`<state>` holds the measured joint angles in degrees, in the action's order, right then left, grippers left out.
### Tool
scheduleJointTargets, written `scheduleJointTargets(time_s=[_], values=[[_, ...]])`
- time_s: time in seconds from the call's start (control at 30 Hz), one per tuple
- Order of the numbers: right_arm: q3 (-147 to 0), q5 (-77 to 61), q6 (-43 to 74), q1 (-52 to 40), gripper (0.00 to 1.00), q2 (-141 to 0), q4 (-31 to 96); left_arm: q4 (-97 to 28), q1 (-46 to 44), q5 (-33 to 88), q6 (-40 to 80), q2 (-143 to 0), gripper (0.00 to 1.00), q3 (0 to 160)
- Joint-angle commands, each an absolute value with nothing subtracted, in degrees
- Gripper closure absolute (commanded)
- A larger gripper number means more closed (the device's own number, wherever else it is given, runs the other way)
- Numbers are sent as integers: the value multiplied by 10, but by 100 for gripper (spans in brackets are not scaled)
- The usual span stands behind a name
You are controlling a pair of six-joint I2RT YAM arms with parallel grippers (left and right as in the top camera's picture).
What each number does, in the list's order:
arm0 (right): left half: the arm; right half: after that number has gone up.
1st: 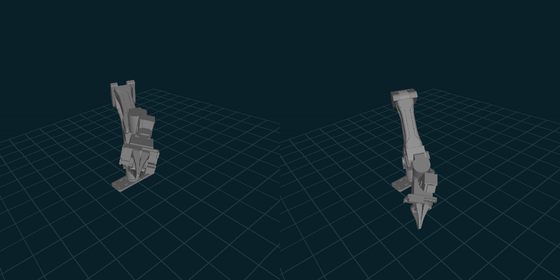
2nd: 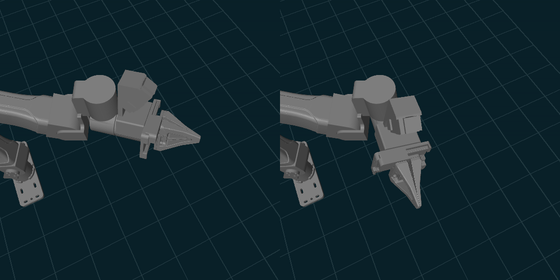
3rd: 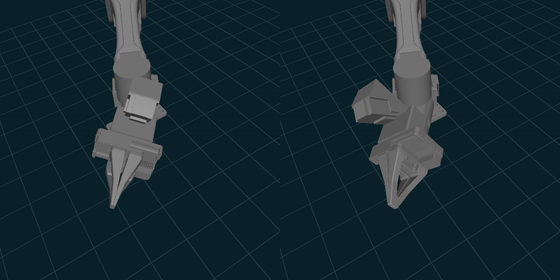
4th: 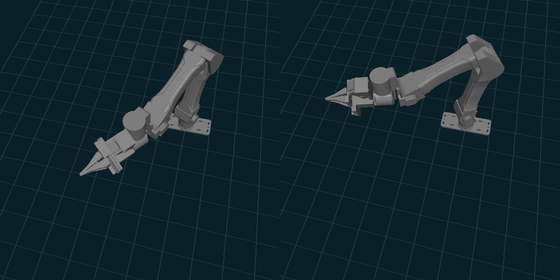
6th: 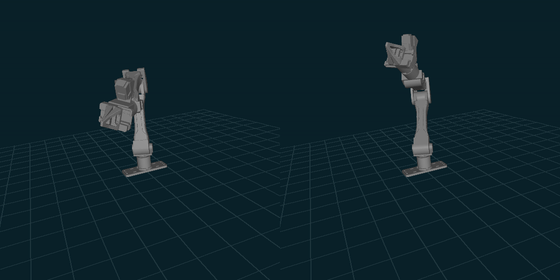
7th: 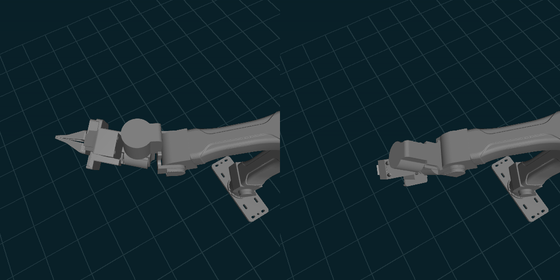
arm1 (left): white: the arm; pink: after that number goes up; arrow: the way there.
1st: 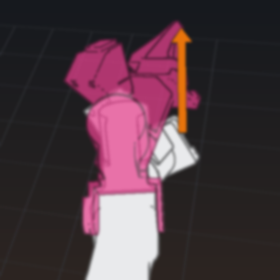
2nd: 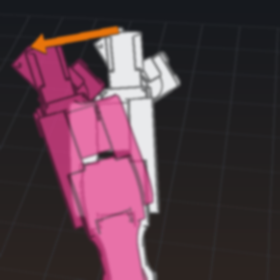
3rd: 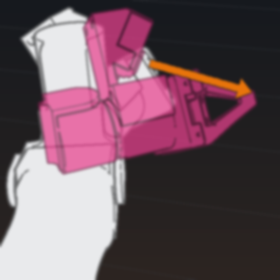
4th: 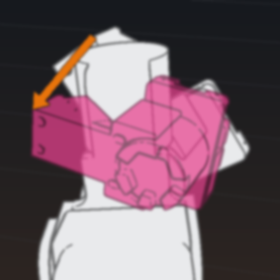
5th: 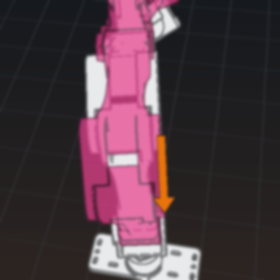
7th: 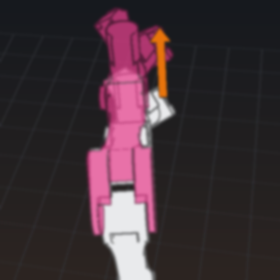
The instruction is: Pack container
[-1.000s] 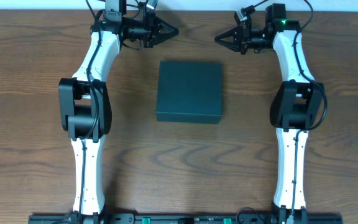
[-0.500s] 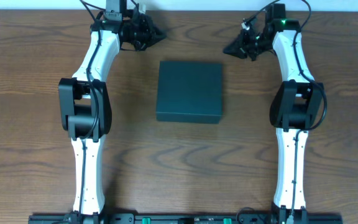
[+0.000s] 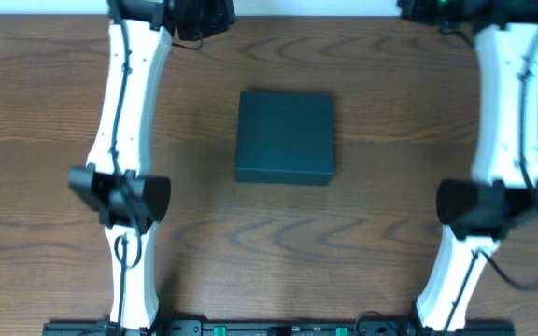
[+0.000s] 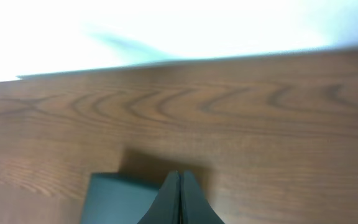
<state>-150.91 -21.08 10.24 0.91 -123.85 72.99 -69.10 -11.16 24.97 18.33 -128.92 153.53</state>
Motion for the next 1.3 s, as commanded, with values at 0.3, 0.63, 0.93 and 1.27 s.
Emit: scheduleJointTargets(time_s=[0.3, 0.63, 0.93, 1.27], values=[[-1503, -88, 27, -60, 98, -1130, 926, -853, -187, 84, 81, -1138, 94, 1548], [-1468, -32, 31, -130, 98, -1001, 971, -962, -175, 81, 38, -1035, 94, 1548], [-1122, -14, 16, -131, 98, -759, 809, -893, -157, 55, 29, -829, 94, 1270], [-896, 0, 32, -131, 1, -645, 752, -745, -158, 57, 47, -671, 56, 948]])
